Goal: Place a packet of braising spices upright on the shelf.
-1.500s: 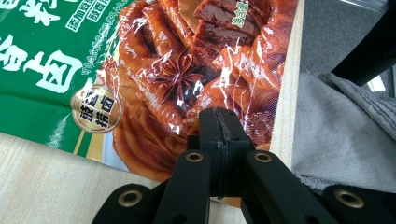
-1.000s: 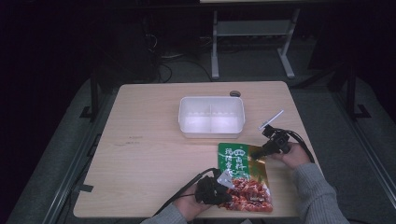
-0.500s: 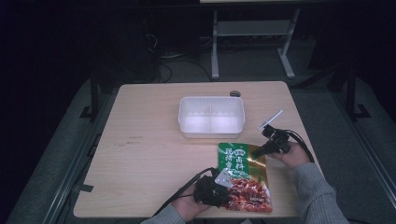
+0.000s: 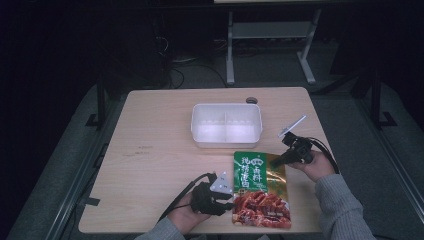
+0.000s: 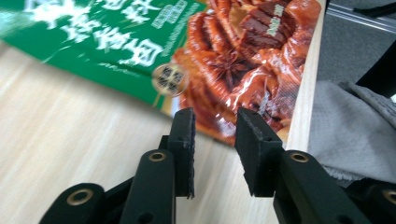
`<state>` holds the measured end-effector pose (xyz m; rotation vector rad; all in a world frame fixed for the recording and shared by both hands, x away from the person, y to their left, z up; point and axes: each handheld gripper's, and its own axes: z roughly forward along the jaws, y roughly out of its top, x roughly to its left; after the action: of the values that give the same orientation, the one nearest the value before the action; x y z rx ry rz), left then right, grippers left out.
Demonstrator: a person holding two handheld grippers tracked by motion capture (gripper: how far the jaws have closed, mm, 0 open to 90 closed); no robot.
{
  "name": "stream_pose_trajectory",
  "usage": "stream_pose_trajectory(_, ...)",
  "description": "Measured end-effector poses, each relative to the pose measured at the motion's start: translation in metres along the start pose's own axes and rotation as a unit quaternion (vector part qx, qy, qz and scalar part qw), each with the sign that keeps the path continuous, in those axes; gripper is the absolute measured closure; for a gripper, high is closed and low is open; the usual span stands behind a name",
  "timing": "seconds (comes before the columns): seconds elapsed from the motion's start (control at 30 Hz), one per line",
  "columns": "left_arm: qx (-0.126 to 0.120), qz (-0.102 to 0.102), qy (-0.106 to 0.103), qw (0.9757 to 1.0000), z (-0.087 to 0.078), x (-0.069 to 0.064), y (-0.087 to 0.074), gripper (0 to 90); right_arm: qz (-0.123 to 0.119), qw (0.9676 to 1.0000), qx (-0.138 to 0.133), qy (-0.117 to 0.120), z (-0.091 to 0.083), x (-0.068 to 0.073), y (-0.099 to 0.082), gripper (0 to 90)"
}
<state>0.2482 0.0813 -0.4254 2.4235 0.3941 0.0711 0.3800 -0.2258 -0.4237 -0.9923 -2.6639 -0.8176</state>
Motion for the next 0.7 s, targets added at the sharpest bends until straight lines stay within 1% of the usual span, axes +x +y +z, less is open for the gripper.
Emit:
stream_pose_trajectory(0.07, -0.001, -0.002, 0.006, 1.0, -0.006, 0.003, -0.004, 65.9, 0.0, 1.0, -0.004, 0.002, -0.003, 0.001, -0.001, 89.3)
stream_pose_trajectory(0.1, -0.001, -0.002, 0.006, 1.0, -0.006, 0.003, -0.004, 65.3, 0.0, 1.0, -0.004, 0.002, -0.003, 0.001, -0.001, 89.3)
stream_pose_trajectory(0.13, -0.001, -0.008, 0.011, 0.9999, -0.011, 0.005, -0.009, 64.6, 0.001, 0.9999, -0.009, 0.004, -0.006, 0.002, -0.002, 89.3)
stream_pose_trajectory(0.17, -0.001, -0.008, 0.011, 0.9999, -0.011, 0.005, -0.009, 64.2, 0.001, 0.9999, -0.009, 0.004, -0.006, 0.002, -0.002, 89.3)
stream_pose_trajectory(0.2, -0.004, -0.015, 0.015, 0.9998, -0.016, 0.008, -0.014, 63.6, 0.001, 0.9999, -0.016, 0.007, -0.009, 0.003, -0.003, 89.3)
stream_pose_trajectory(0.27, -0.004, -0.017, 0.019, 0.9997, -0.018, 0.009, -0.016, 62.7, 0.001, 0.9998, -0.018, 0.007, -0.01, 0.004, -0.003, 89.3)
stream_pose_trajectory(0.3, -0.005, -0.024, 0.022, 0.9995, -0.023, 0.012, -0.021, 62.2, 0.001, 0.9997, -0.022, 0.008, -0.013, 0.005, -0.004, 89.3)
stream_pose_trajectory(0.33, -0.005, -0.024, 0.022, 0.9995, -0.023, 0.012, -0.021, 61.4, 0.001, 0.9997, -0.022, 0.008, -0.013, 0.005, -0.004, 89.3)
stream_pose_trajectory(0.37, -0.002, -0.025, 0.026, 0.9993, -0.026, 0.014, -0.026, 60.9, 0.002, 0.9996, -0.027, 0.009, -0.016, 0.006, -0.005, 89.4)
stream_pose_trajectory(0.43, -0.001, -0.026, 0.03, 0.9992, -0.029, 0.015, -0.029, 60.1, 0.003, 0.9994, -0.032, 0.011, -0.018, 0.007, -0.006, 89.4)
stream_pose_trajectory(0.47, -0.002, -0.033, 0.034, 0.9989, -0.033, 0.017, -0.034, 59.6, 0.004, 0.9994, -0.033, 0.01, -0.019, 0.008, -0.006, 89.4)
stream_pose_trajectory(0.53, -0.003, -0.035, 0.036, 0.9987, -0.035, 0.018, -0.037, 59.1, 0.003, 0.9994, -0.034, 0.01, -0.02, 0.008, -0.006, 89.4)
stream_pose_trajectory(0.63, -0.008, -0.051, 0.041, 0.9978, -0.04, 0.024, -0.047, 57.2, -0.002, 0.9993, -0.038, 0.007, -0.024, 0.011, -0.005, 89.4)
stream_pose_trajectory(0.7, -0.007, -0.053, 0.043, 0.9977, -0.042, 0.025, -0.05, 56.5, -0.003, 0.9992, -0.039, 0.006, -0.026, 0.012, -0.004, 89.4)
